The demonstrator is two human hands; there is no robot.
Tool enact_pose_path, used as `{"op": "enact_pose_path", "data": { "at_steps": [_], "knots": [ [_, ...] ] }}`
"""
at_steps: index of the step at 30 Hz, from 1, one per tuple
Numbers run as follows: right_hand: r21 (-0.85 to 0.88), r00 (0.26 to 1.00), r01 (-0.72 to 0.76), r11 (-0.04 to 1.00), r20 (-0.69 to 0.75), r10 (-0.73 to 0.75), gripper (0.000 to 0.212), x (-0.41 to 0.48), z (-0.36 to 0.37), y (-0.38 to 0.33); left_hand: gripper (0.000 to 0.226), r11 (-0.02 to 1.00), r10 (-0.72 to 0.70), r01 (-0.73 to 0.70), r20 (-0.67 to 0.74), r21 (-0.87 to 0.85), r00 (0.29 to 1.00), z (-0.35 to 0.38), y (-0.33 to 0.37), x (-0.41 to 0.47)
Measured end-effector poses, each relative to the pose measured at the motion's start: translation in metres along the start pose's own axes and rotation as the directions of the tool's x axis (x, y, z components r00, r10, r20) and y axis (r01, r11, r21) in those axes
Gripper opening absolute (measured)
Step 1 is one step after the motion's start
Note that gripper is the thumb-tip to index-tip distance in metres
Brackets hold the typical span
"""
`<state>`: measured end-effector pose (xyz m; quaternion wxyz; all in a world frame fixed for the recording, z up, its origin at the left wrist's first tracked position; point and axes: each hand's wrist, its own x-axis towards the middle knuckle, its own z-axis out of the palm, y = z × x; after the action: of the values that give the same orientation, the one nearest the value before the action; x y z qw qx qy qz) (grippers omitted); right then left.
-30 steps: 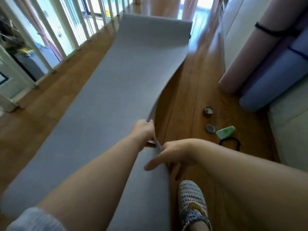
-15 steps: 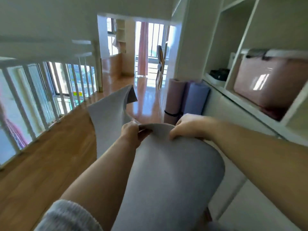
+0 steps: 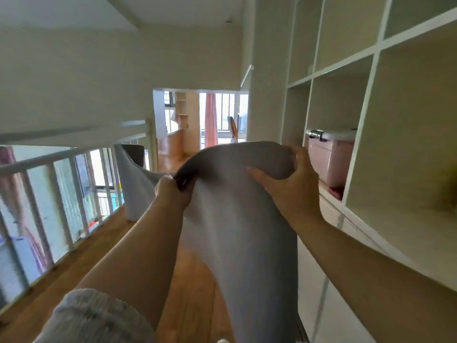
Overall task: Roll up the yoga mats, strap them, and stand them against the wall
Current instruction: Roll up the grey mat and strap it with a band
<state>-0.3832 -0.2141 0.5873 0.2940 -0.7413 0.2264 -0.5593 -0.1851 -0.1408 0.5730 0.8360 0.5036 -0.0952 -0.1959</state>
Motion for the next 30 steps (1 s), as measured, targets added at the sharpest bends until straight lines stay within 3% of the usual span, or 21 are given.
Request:
{"op": "enact_pose_path", "data": {
  "at_steps": [2,5,8,10,13,14,16,18,20,22,24,25,27,29,30],
  "knots": [
    [0.067,0.998,-0.046,0.997,0.050,0.043,0.075,-0.027,0.007,0.005,0.054,0.979,0.104,-0.084,-0.100,0.187,0.990,-0.020,0.010,0.000],
    [-0.078,0.945,-0.142,0.987,0.286,0.158,0.076,-0.067,0.020,0.021,0.056,0.961,0.112,-0.080,-0.110,0.265,0.988,-0.045,0.027,-0.002],
    [-0.171,0.881,-0.215,0.962,0.392,0.266,0.029,-0.077,0.029,0.031,0.060,0.924,0.154,-0.101,-0.116,0.368,0.981,-0.082,0.033,0.003],
    [-0.209,0.911,-0.146,0.967,0.353,0.214,0.015,-0.065,0.033,0.028,0.053,0.903,0.096,-0.042,-0.105,0.427,0.990,-0.107,0.038,0.001],
    [-0.293,0.923,0.022,0.956,0.374,0.094,0.031,-0.045,0.044,0.010,0.029,0.960,0.004,0.060,-0.225,0.272,0.974,-0.141,0.060,-0.012],
    [-0.307,0.908,0.074,0.949,0.414,0.063,0.032,-0.041,0.051,0.000,0.030,0.956,-0.040,0.114,-0.263,0.271,0.964,-0.152,0.072,-0.013],
    [-0.336,0.841,0.194,0.922,0.541,0.020,0.034,-0.036,0.070,-0.021,0.046,0.878,0.072,0.089,-0.314,0.470,0.947,-0.179,0.097,-0.009],
    [-0.324,0.735,0.324,0.889,0.678,-0.020,0.034,-0.035,0.093,-0.044,0.054,0.722,0.323,-0.007,-0.327,0.692,0.888,-0.203,0.121,-0.018],
    [-0.238,0.623,0.405,0.883,0.779,-0.076,0.032,-0.040,0.117,-0.065,0.043,0.545,0.567,-0.267,-0.115,0.795,0.815,-0.207,0.139,-0.046],
    [-0.162,0.517,0.485,0.859,0.846,-0.132,0.032,-0.051,0.138,-0.085,0.041,0.330,0.666,-0.493,0.172,0.805,0.726,-0.204,0.147,-0.077],
    [-0.123,0.444,0.547,0.828,0.881,-0.162,0.029,-0.065,0.152,-0.102,0.057,0.006,0.551,-0.583,0.484,0.813,0.680,-0.202,0.148,-0.103],
    [-0.100,0.417,0.553,0.827,0.893,-0.171,0.028,-0.072,0.158,-0.104,0.071,-0.197,0.432,-0.545,0.571,0.815,0.697,-0.205,0.147,-0.110],
    [-0.054,0.378,0.540,0.840,0.907,-0.185,0.030,-0.083,0.172,-0.099,0.085,-0.554,0.253,-0.380,0.584,0.741,0.771,-0.217,0.145,-0.116],
    [-0.010,0.348,0.510,0.860,0.917,-0.195,0.030,-0.092,0.184,-0.087,0.068,-0.755,0.179,-0.275,0.592,0.595,0.786,-0.227,0.140,-0.119],
    [0.011,0.350,0.478,0.878,0.915,-0.202,0.028,-0.097,0.188,-0.080,0.053,-0.766,0.174,-0.283,0.611,0.577,0.772,-0.232,0.136,-0.119]
  ]
}}
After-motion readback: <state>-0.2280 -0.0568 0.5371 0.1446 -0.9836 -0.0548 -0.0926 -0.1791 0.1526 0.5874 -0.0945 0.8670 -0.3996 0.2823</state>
